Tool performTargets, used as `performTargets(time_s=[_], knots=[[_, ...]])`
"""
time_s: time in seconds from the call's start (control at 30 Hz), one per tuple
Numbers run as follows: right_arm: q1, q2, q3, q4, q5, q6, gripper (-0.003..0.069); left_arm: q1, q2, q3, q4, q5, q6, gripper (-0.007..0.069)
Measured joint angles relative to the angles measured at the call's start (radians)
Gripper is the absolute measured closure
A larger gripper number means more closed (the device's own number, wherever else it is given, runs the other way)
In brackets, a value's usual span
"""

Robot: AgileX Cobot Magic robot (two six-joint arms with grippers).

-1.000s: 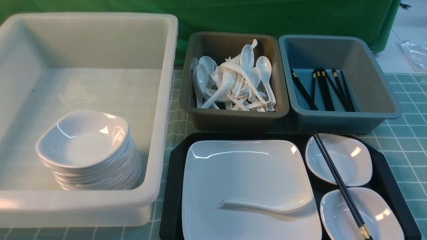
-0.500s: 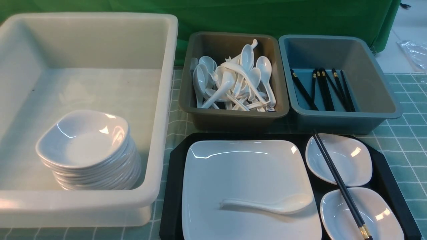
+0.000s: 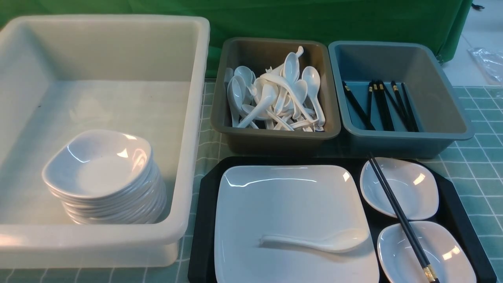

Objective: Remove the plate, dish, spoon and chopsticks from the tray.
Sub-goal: Use the right arm to grab a pair of chopsticks from the plate

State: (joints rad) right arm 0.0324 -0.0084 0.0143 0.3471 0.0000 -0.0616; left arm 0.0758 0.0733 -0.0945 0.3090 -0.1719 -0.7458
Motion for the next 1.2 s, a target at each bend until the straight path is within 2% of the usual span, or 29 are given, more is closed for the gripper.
performTargets(time_s=[0.07, 0.2, 0.3, 0.37, 0.47, 0.53, 0.57, 0.63, 0.67, 0.7, 0.8, 0.9, 0.93, 1.07, 1.2], knots=[[0.0, 0.0, 0.0, 0.003, -0.073, 0.097, 0.0417, -0.051, 0.091, -0.073, 0.197, 0.033, -0.075, 0.0607], [0.004, 0.002, -0.008, 0.007, -0.053, 0.167, 0.0438, -0.14, 0.237, -0.159, 0.339, 0.127, -0.087, 0.0607], [0.045, 0.082, -0.124, 0.01, 0.149, 0.148, 0.0487, -0.263, 0.422, -0.281, 0.341, 0.381, 0.121, 0.0607], [0.071, 0.153, -0.202, 0.01, 0.246, 0.093, 0.0495, -0.31, 0.501, -0.344, 0.29, 0.518, 0.263, 0.0607], [0.116, 0.344, -0.383, 0.007, 0.457, -0.015, 0.0498, -0.381, 0.619, -0.471, 0.14, 0.752, 0.479, 0.0607], [0.13, 0.427, -0.453, -0.001, 0.541, -0.042, 0.0499, -0.399, 0.651, -0.51, 0.066, 0.818, 0.531, 0.0607], [0.143, 0.528, -0.532, -0.03, 0.637, -0.063, 0.0499, -0.419, 0.674, -0.556, -0.03, 0.87, 0.597, 0.0607], [0.153, 0.675, -0.631, -0.078, 0.754, -0.085, 0.0496, -0.445, 0.684, -0.608, -0.219, 0.897, 0.707, 0.0607], [0.154, 0.69, -0.639, -0.082, 0.764, -0.089, 0.0496, -0.446, 0.684, -0.61, -0.219, 0.897, 0.718, 0.0607], [0.154, 0.802, -0.702, -0.109, 0.825, -0.107, 0.0486, -0.455, 0.684, -0.622, -0.347, 0.893, 0.805, 0.0607], [0.154, 0.987, -0.777, -0.128, 0.86, -0.13, 0.0441, -0.458, 0.684, -0.624, -0.534, 0.897, 0.945, 0.0607], [0.154, 1.126, -0.814, -0.132, 0.858, -0.141, 0.0383, -0.46, 0.684, -0.624, -0.606, 0.896, 1.032, 0.0607], [0.154, 1.235, -0.834, -0.134, 0.855, -0.142, 0.0325, -0.461, 0.684, -0.624, -0.631, 0.894, 1.07, 0.0607], [0.163, 1.39, -0.84, -0.148, 0.824, -0.143, 0.0235, -0.461, 0.684, -0.625, -0.645, 0.891, 1.11, 0.0607], [0.174, 1.486, -0.84, -0.156, 0.76, -0.144, 0.02, -0.461, 0.684, -0.626, -0.645, 0.883, 1.121, 0.0607]])
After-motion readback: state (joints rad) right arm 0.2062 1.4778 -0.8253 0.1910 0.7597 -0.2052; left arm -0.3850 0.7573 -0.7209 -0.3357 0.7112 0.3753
